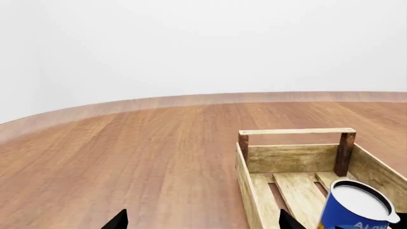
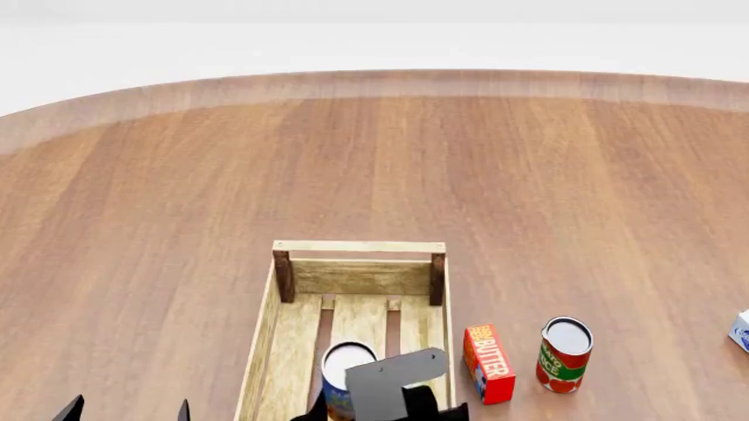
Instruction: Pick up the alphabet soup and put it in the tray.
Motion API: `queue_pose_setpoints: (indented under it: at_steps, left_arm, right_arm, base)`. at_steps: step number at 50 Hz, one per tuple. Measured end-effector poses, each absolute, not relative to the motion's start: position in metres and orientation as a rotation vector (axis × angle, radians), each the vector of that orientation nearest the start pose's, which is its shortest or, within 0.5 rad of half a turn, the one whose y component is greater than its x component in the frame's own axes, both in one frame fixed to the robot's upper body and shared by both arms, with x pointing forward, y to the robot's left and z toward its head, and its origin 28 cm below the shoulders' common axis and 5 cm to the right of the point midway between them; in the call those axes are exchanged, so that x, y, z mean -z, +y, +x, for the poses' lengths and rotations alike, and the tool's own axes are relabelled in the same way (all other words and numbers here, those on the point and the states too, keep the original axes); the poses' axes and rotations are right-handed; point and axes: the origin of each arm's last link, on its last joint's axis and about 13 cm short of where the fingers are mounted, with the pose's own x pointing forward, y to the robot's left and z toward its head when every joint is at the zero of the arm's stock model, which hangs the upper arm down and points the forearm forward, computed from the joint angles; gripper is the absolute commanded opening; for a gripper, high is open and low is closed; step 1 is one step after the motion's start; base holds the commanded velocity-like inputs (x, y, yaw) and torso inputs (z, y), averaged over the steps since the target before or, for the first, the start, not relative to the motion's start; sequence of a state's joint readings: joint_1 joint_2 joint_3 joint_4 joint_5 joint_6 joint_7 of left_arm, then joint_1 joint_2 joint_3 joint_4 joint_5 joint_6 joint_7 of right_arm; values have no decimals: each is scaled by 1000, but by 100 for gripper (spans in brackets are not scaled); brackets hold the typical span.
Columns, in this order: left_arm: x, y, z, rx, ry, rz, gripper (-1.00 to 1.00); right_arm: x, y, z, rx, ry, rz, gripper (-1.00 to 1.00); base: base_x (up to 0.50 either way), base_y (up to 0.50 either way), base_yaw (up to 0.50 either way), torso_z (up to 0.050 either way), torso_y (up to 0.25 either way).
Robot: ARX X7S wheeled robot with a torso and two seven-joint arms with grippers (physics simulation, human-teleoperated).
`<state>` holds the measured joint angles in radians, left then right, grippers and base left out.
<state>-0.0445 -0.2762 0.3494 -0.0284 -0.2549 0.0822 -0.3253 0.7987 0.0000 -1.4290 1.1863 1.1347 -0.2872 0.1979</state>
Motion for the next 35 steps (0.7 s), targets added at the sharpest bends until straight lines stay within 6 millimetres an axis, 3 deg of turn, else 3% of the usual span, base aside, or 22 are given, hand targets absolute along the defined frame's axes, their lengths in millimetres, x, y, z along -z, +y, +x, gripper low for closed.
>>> queue_pose_setpoints:
  at_steps: [20, 21, 35]
  left_arm:
    - [-11, 205, 210, 5, -10, 18, 100]
    - [-11, 205, 210, 5, -10, 18, 100]
    - [-12, 205, 210, 5, -10, 17, 100]
  right_arm:
    - [19, -33, 316, -274, 403, -78, -100]
    - [19, -33, 316, -274, 404, -78, 100]
    - [18, -32, 317, -296, 403, -95, 100]
  base:
    - [-2, -1, -2, 0, 0]
    - [0, 0, 0, 0, 0]
    - [0, 0, 0, -1, 0]
